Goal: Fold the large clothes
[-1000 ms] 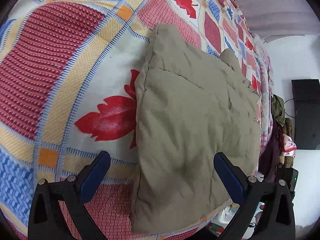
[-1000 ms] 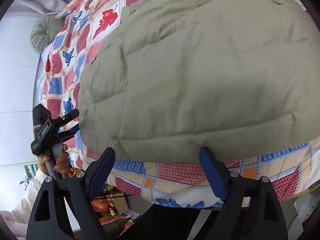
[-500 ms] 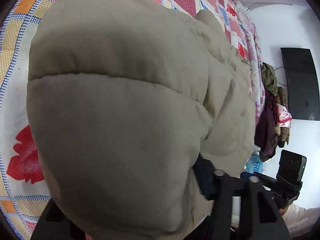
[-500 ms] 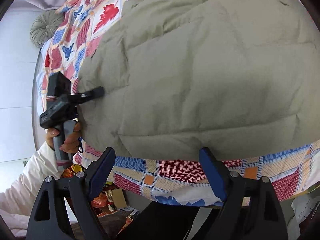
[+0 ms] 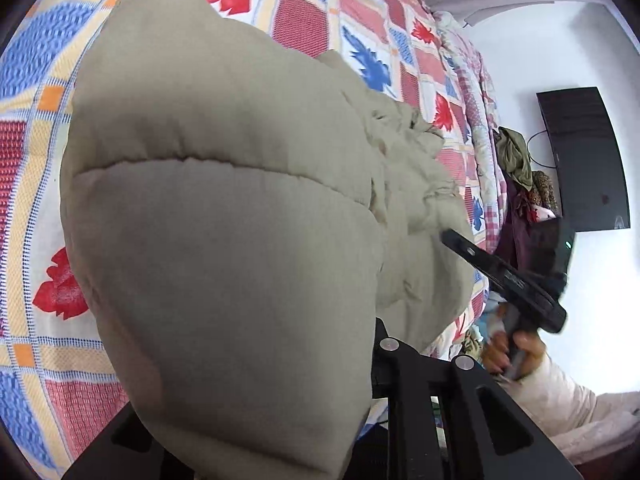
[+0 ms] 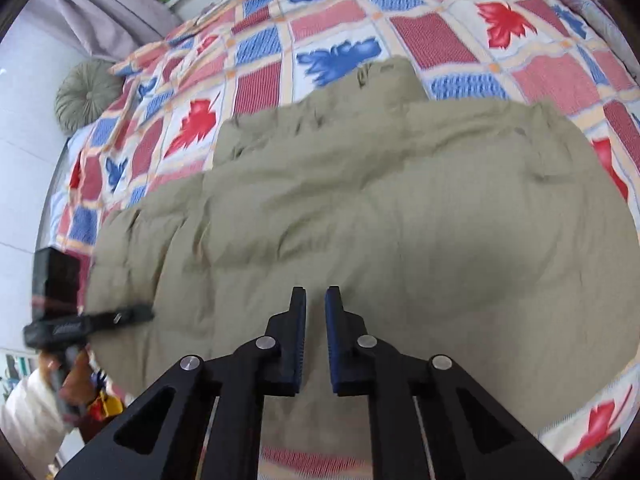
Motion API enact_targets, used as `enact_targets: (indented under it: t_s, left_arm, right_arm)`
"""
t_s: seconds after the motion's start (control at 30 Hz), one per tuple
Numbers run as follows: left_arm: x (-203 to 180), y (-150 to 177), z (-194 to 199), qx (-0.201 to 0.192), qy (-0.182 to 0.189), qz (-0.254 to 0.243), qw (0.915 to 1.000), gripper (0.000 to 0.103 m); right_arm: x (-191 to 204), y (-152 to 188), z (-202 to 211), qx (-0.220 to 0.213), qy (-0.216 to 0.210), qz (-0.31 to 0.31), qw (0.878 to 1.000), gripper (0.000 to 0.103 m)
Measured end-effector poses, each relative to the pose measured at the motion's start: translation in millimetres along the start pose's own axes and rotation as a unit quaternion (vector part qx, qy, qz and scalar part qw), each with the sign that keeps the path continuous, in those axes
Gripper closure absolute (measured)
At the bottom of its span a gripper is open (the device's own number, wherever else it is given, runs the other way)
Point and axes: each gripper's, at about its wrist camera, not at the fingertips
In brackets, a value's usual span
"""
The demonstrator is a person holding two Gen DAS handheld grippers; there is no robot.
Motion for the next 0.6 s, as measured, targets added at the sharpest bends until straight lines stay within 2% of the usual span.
enact_targets:
  t_s: [0.1, 0.2, 0.4, 0.6]
  left_arm:
    - [-23.8, -1.3, 11.1, -0.004, -0.006, -0.011, 0.9999, 0.079]
    - [-51.8, -2.5, 22.3, -0.007, -0.005, -0.026, 0.9996, 0.079]
    - [-124.3, -9.0, 23.5, -0.001, -0.003, -0.065, 0.9979, 0.079]
    - [-208.5, -14.6, -6.3, 0.025, -0.043, -0.101, 0.9936, 0.079]
  right_arm:
    - [-0.8, -16.7, -15.0, -0.015, -0.007, 0.023, 1.0, 0.093]
    - [-8.7, -24.4, -42.6, 0.0, -0.006, 0.025, 1.0, 0.093]
    - [-43.3, -27.0, -80.9, 0.021, -0.028, -0.032, 0.999, 0.098]
    - [-64.2, -33.4, -96.8, 0.031, -0.064, -0.069, 0.995, 0.102]
Point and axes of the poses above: each gripper's, at about its wrist camera, not at the fingertips, and z roughly against the way its jaws point, x to its left, y to its underside, and after that the axes turned 6 degrees about -y, right-handed
